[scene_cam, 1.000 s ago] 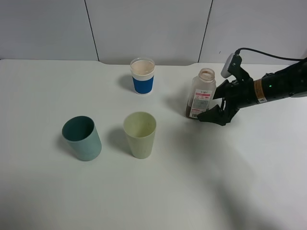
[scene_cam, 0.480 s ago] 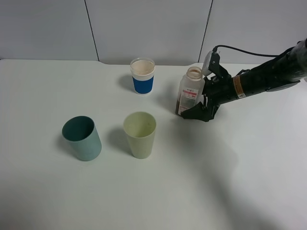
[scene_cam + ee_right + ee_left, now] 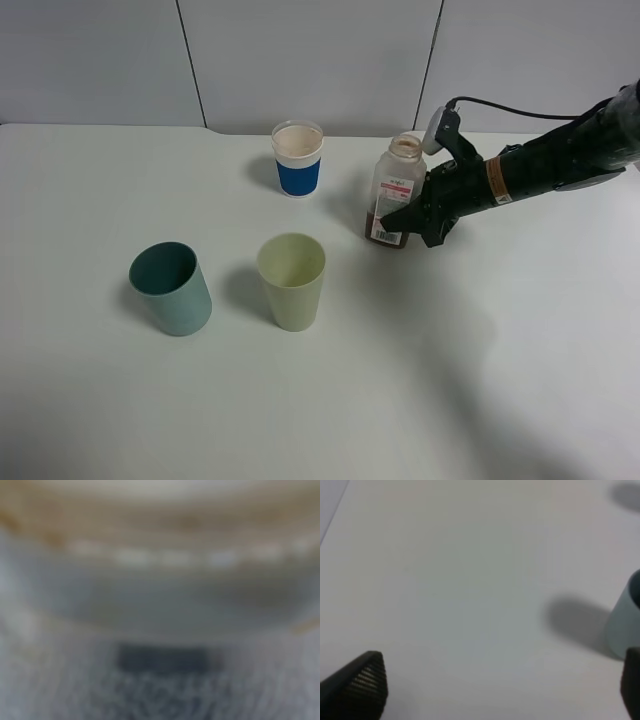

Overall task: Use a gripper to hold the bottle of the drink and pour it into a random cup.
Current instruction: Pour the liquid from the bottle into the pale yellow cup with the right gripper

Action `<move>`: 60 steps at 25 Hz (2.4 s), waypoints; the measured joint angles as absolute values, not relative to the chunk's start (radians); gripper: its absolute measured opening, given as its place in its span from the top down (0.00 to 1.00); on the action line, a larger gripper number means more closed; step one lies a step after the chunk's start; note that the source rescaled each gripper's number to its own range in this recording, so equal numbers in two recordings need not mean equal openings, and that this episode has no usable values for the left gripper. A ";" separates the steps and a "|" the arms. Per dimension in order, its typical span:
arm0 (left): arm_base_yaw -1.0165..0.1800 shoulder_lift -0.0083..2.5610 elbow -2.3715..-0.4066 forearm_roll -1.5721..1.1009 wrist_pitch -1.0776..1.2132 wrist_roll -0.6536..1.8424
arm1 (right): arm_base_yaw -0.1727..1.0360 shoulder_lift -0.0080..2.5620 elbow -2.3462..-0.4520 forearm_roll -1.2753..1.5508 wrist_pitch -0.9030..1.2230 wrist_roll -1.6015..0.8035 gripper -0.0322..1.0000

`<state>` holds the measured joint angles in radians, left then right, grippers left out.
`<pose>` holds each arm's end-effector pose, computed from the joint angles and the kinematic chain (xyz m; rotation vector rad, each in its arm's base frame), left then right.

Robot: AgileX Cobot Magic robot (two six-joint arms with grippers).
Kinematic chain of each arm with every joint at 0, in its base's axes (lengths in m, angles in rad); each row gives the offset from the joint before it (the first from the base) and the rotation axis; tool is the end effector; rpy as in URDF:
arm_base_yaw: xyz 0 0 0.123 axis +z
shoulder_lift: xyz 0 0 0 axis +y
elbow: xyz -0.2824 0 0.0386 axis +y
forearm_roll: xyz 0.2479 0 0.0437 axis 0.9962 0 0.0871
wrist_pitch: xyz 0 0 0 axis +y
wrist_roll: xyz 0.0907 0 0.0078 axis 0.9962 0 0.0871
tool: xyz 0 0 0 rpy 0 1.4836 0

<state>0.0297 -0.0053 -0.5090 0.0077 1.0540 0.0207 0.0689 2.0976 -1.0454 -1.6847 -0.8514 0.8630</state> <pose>-0.0065 0.0004 0.2802 -0.0095 2.0235 0.0411 0.3585 0.0928 0.1002 -1.2686 1.9238 0.7256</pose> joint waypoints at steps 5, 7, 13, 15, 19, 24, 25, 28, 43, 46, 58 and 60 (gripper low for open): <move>0.030 -0.005 -0.509 0.008 1.054 0.021 | 0.069 2.098 -1.049 -1.679 -0.832 1.029 0.95; 0.030 -0.005 -0.509 0.008 1.054 0.021 | 0.069 2.097 -1.049 -1.679 -0.833 1.050 0.95; 0.030 -0.005 -0.509 0.008 1.054 0.021 | 0.072 2.061 -1.048 -1.710 -0.807 1.060 0.95; 0.030 -0.005 -0.509 0.008 1.054 0.021 | 0.084 2.030 -1.048 -1.712 -0.797 1.060 0.95; 0.030 -0.005 -0.509 0.008 1.054 0.021 | 0.129 1.939 -1.048 -1.713 -0.759 1.061 0.95; 0.030 -0.005 -0.509 0.008 1.054 0.021 | 0.196 1.857 -1.048 -1.742 -0.683 1.065 0.95; 0.030 -0.005 -0.509 0.008 1.054 0.021 | 0.210 1.845 -1.048 -1.744 -0.670 1.066 0.95; 0.030 -0.005 -0.509 0.008 1.054 0.021 | 0.242 1.825 -1.048 -1.744 -0.633 1.066 0.95; 0.030 -0.005 -0.509 0.008 1.054 0.021 | 0.454 1.742 -1.048 -1.744 -0.404 0.983 0.95; 0.030 -0.005 -0.509 0.008 1.054 0.021 | 0.491 1.728 -1.048 -1.743 -0.374 0.915 0.95; 0.030 -0.005 -0.509 0.008 1.054 0.021 | 0.544 1.722 -1.048 -1.743 -0.325 0.619 0.95; 0.030 -0.005 -0.509 0.008 1.054 0.021 | 0.545 1.722 -1.048 -1.743 -0.325 0.567 0.95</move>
